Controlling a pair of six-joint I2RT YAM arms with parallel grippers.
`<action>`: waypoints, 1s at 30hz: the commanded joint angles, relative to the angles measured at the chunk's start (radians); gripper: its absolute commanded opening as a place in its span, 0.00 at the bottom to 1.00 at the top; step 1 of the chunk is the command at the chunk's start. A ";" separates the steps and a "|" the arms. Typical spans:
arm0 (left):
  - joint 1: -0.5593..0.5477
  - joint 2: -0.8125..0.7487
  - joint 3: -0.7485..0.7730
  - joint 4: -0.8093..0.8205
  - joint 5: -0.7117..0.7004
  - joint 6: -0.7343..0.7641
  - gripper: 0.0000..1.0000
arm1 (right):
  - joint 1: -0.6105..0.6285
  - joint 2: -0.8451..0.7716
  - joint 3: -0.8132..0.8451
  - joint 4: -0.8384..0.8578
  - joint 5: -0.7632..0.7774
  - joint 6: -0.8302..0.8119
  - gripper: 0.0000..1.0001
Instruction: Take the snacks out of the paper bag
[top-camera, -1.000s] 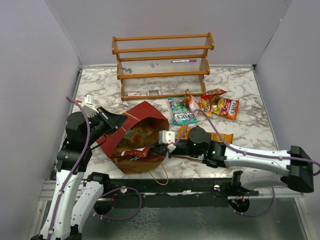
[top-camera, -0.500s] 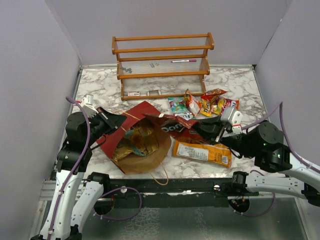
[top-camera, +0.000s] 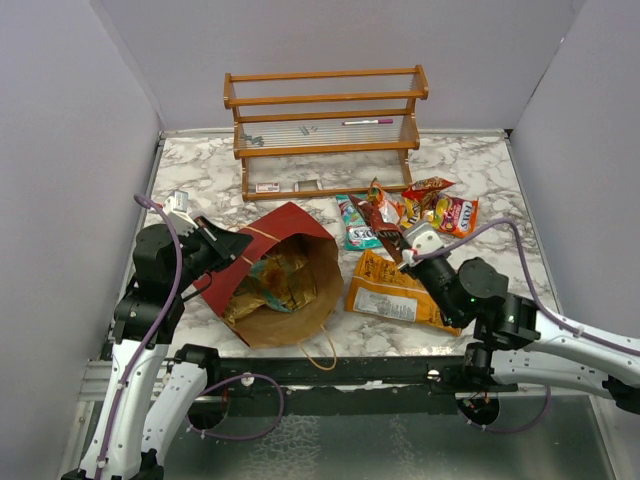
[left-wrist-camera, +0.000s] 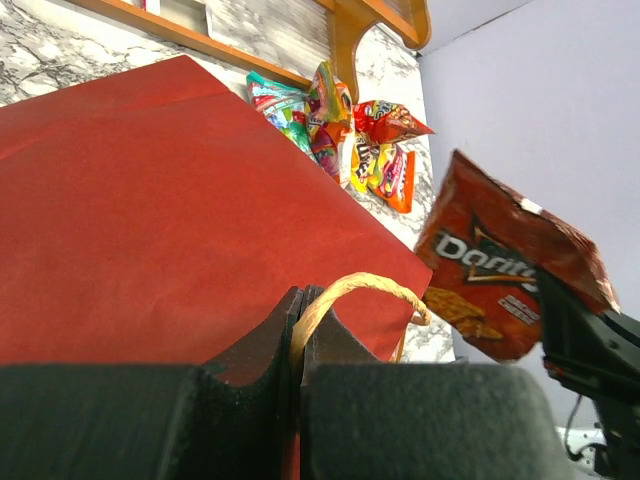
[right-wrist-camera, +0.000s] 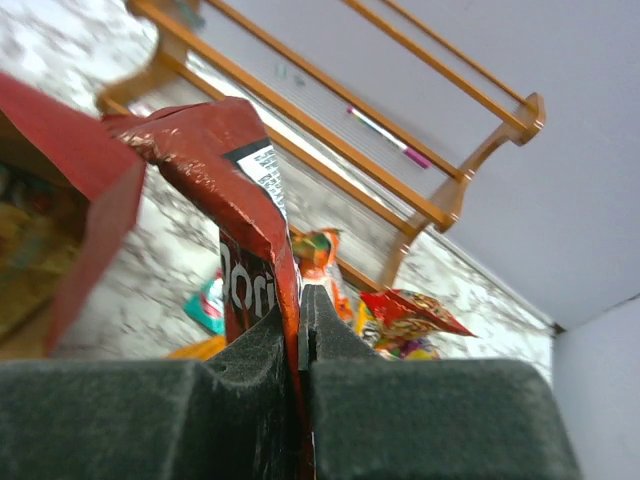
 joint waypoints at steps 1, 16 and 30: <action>0.001 -0.011 0.038 -0.005 -0.020 0.017 0.00 | -0.138 0.017 -0.034 -0.018 -0.049 -0.042 0.02; 0.002 -0.031 0.058 -0.033 -0.016 0.081 0.00 | -0.406 0.151 -0.114 -0.290 -0.268 -0.423 0.02; 0.002 -0.088 0.051 -0.065 -0.021 0.095 0.00 | -0.398 0.211 -0.203 -0.269 -0.823 -0.411 0.36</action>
